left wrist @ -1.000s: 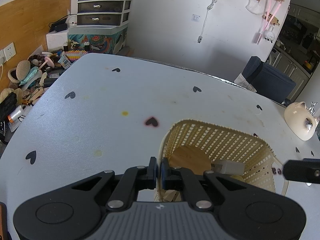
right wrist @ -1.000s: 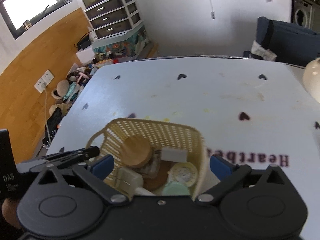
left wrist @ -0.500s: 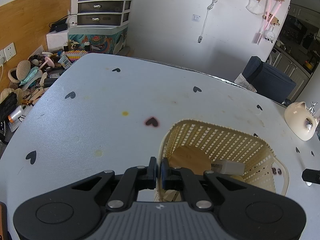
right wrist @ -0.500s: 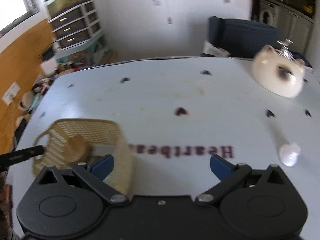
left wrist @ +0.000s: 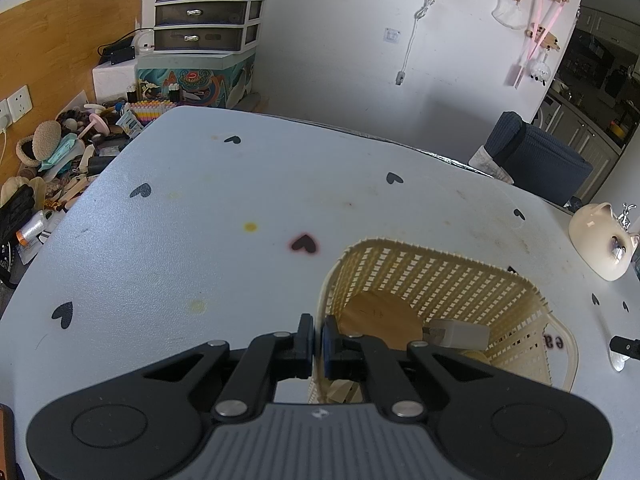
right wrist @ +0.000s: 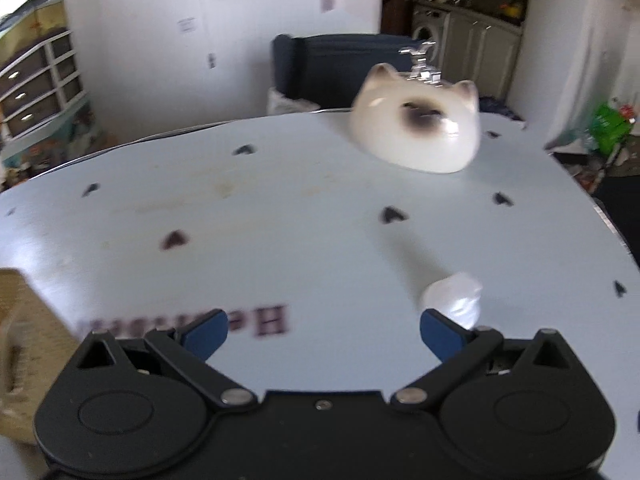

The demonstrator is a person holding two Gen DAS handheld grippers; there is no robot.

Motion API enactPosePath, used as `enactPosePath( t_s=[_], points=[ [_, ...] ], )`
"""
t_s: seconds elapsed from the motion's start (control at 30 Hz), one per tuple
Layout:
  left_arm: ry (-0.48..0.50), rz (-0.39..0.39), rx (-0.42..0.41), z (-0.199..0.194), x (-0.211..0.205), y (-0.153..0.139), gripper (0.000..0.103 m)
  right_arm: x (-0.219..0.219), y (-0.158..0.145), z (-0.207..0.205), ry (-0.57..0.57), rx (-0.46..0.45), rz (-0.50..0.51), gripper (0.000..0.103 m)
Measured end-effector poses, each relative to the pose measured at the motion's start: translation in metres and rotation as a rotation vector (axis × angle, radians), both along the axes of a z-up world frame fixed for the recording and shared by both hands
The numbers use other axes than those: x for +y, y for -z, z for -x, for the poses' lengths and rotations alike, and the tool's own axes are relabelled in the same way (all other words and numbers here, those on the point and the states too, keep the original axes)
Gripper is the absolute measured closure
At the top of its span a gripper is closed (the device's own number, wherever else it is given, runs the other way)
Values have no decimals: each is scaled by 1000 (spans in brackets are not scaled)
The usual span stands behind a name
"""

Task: Organize rigid objects
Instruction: 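Move the right tool back and grasp the white round suction-cup holder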

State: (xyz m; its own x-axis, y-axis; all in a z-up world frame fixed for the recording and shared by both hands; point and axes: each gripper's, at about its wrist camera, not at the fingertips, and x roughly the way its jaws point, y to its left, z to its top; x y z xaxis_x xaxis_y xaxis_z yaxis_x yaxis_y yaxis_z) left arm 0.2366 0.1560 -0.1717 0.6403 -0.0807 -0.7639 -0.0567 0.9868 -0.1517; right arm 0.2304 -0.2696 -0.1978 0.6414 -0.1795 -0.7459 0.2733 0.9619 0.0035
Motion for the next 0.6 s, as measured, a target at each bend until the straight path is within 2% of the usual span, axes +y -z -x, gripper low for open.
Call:
enactPosePath(
  t_s=[0.07,0.13,0.2,0.3,0.37,0.6],
  points=[
    [0,0,0,0,0,0,99,-12,5,-1,13,-3,37,3],
    [-1,0,0,0,0,0,99,-23,11,-2,23,-6,62,13],
    [0,-2,0,0,0,0,99,-35,18,-3,40,-1,68,19],
    [0,-2,1,0,1,0,99,-52,27,-4,84,5,64,34],
    [0,-3,1,0,1,0,99,-59,34,-7,114,26,65,49],
    [0,-8,4,1,2,0,99,-77,43,-12,170,25,47,58]
  ],
)
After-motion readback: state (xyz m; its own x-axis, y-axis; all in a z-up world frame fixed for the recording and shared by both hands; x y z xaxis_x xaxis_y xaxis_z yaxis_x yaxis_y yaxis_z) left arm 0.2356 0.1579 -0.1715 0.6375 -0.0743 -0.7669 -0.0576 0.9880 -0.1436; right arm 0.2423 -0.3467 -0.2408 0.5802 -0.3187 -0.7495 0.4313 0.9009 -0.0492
